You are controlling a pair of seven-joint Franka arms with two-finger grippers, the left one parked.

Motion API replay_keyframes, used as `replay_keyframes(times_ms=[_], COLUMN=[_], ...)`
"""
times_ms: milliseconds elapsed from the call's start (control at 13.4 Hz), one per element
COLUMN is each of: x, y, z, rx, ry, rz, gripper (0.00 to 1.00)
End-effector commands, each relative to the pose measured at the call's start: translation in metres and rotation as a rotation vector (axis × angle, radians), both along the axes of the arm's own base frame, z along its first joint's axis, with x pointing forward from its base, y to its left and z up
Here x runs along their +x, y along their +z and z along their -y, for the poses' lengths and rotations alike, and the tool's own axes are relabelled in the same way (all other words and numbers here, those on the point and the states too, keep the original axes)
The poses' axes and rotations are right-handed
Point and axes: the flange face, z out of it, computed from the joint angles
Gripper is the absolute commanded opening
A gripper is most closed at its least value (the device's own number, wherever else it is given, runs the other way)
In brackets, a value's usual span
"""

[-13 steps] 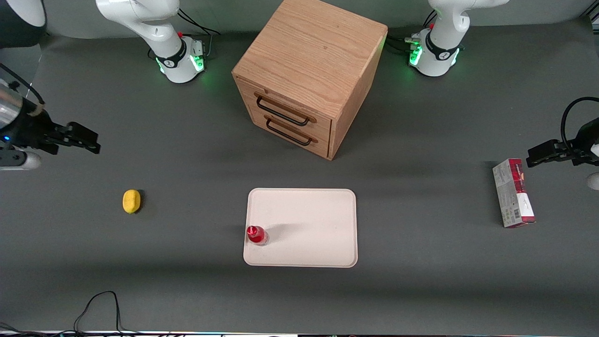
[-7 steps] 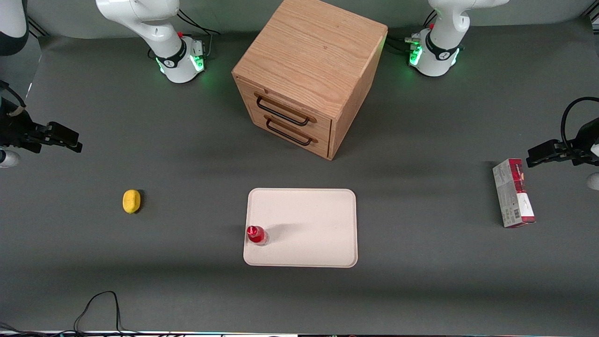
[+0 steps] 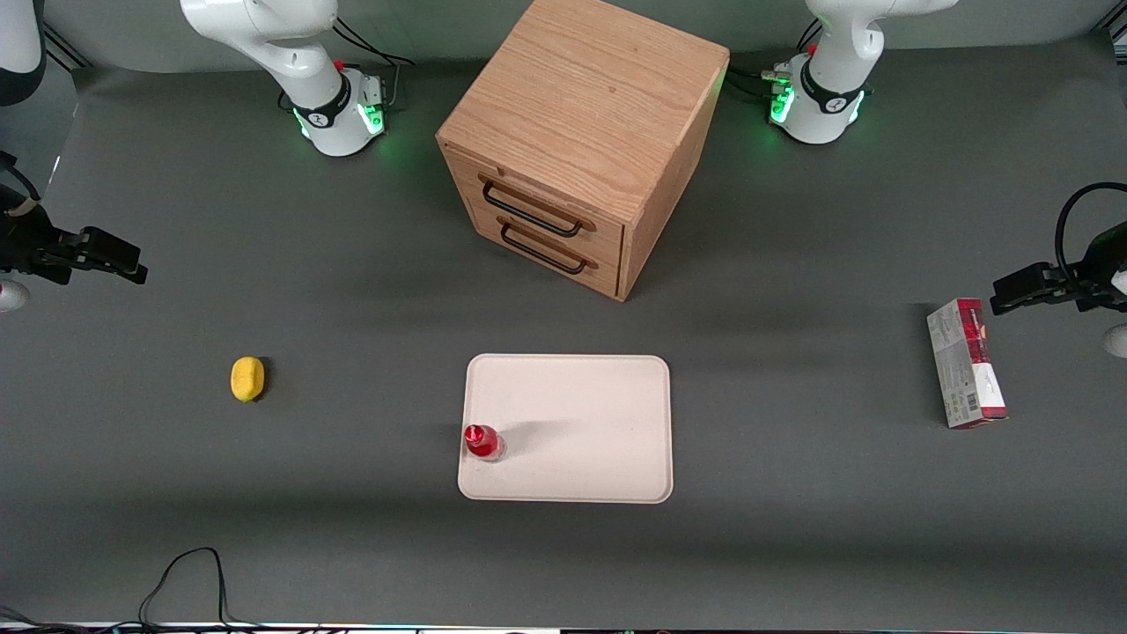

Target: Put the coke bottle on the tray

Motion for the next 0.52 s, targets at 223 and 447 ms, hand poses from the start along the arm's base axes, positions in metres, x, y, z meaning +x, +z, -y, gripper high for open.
replay_keyframes(times_ms=[223,447], x=[-0.0041,-0.0041], y=[0.0002,-0.0003], z=[-0.0005,0.0011], rx=[0.014,0.014], ry=[0.038,0.041], rz=[0.028,0.023], gripper=[1.00,1.00])
